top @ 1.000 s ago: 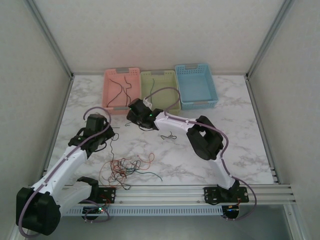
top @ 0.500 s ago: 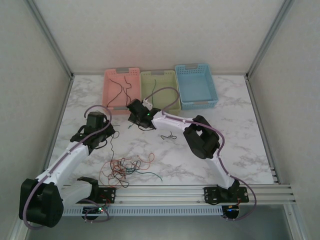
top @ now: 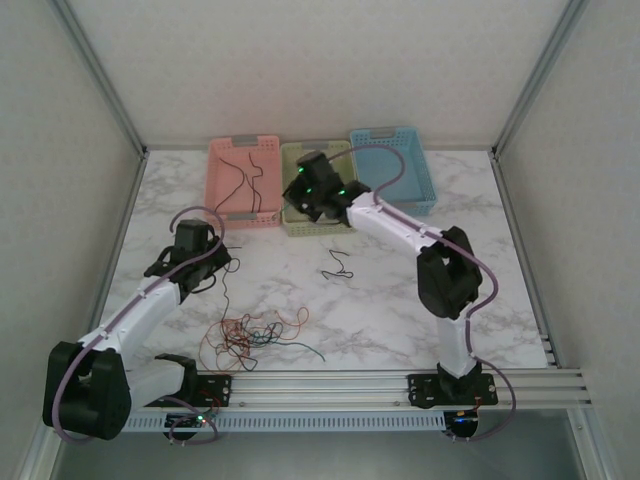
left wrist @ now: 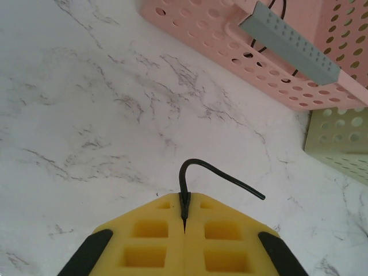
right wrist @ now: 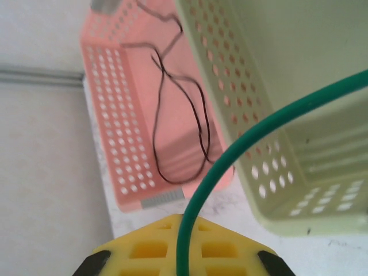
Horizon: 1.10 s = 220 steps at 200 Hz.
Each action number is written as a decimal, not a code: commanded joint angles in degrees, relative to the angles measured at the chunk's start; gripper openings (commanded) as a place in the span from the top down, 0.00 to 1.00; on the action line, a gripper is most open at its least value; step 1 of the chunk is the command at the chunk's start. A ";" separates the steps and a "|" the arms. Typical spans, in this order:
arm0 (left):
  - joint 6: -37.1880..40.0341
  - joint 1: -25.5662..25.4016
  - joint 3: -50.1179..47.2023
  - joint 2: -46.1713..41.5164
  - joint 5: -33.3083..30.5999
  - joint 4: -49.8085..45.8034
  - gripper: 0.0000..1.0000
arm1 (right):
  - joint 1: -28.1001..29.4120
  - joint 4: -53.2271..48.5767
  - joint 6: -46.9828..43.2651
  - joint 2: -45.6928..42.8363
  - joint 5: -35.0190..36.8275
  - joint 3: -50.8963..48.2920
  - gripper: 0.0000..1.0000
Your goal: Untangle the cables
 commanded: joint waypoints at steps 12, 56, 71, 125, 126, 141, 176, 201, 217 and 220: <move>0.59 1.16 2.48 1.49 1.40 0.96 1.00 | -6.09 0.85 3.34 4.42 -10.79 3.23 1.00; 0.68 1.35 3.19 2.22 2.00 0.58 1.00 | -9.42 -2.68 3.81 14.28 -13.80 13.74 1.00; 0.77 1.30 3.23 2.09 1.99 0.40 1.00 | -9.74 -5.33 2.55 17.16 -12.90 18.29 1.00; 0.83 1.30 3.30 3.24 2.73 0.43 1.00 | -10.90 -19.98 -9.38 31.70 -1.00 42.88 1.00; 0.84 1.33 3.35 3.24 2.71 0.41 1.00 | -10.92 -20.23 -9.61 31.83 -0.70 43.08 1.00; 0.85 1.31 3.35 3.23 2.78 0.33 1.00 | -11.01 -23.02 -12.29 35.82 2.19 48.33 1.00; 0.68 1.28 3.12 3.07 2.95 0.41 1.00 | -10.89 -23.39 -16.13 38.78 7.71 50.27 1.00; 0.68 1.35 3.24 3.56 3.26 0.57 1.00 | -10.78 -22.71 -17.65 40.17 8.65 50.42 1.00; 0.68 1.29 3.36 3.76 3.86 0.83 1.00 | -10.54 -22.70 -18.05 41.17 7.81 50.70 1.00; 0.68 1.35 3.33 3.76 3.96 0.91 1.00 | -10.46 -22.75 -18.12 41.26 7.71 50.72 1.00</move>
